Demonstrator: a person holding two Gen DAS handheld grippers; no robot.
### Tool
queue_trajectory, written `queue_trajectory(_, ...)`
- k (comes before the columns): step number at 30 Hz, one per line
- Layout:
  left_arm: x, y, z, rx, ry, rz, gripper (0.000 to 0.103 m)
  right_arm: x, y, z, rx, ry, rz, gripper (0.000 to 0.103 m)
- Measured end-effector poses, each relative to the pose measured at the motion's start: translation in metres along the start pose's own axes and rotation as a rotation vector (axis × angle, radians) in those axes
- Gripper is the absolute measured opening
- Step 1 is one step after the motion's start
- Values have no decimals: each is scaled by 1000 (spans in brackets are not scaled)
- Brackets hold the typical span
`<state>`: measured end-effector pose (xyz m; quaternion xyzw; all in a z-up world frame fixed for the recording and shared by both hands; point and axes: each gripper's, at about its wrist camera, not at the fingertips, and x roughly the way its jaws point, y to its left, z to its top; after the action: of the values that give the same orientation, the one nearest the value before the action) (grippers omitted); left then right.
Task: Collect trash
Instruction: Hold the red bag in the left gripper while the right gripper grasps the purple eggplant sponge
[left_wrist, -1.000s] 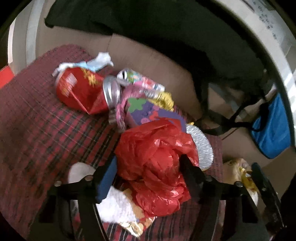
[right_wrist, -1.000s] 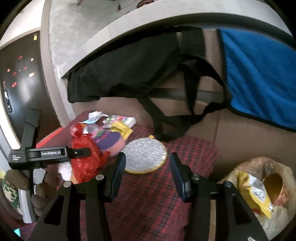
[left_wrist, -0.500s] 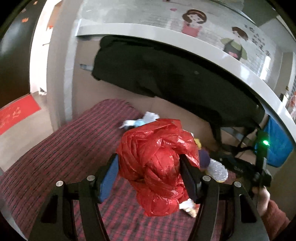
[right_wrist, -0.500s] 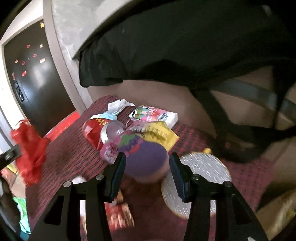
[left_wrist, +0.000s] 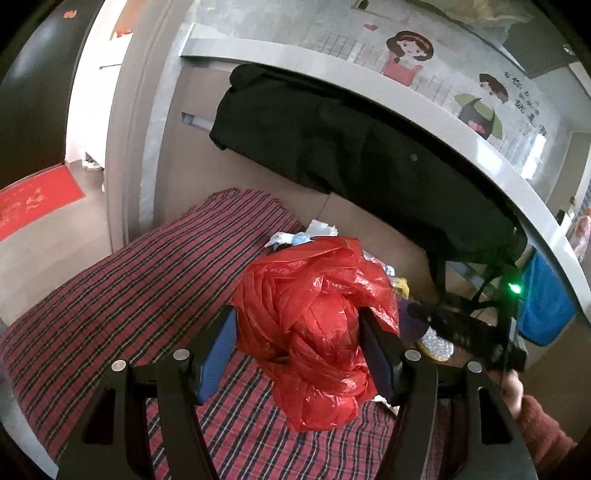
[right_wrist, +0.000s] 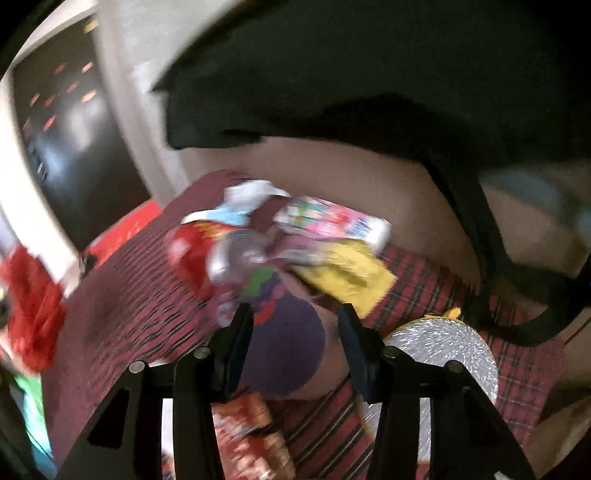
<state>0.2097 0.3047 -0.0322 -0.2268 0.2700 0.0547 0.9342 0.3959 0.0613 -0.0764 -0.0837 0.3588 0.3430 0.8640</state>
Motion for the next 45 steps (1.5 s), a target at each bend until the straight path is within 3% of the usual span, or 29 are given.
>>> queue_trajectory(9,12,8,-21,-52,54,-25,66,-18,38,-7,-120,31,10,45)
queue_trajectory(17,22,19,-24,-69,79,-7,66,-14,31,-7,-170,-30,-114,44)
queue_trajectory(27,40,3,-2,-27,152,6,66,-5,-35,9,56,11,-15,44)
queue_trajectory(32,49,-15,2,34,146,18,66,16,-50,7,62,40,-22,44)
queue_trajectory(36,59,-19,-3,33,167,15,66,33,-64,1,110,55,23,46)
queue_trajectory(41,61,-20,-2,31,178,15,66,30,-58,1,155,81,85,47)
queue_trajectory(45,58,-13,-1,8,168,8,66,12,-26,5,146,32,151,48)
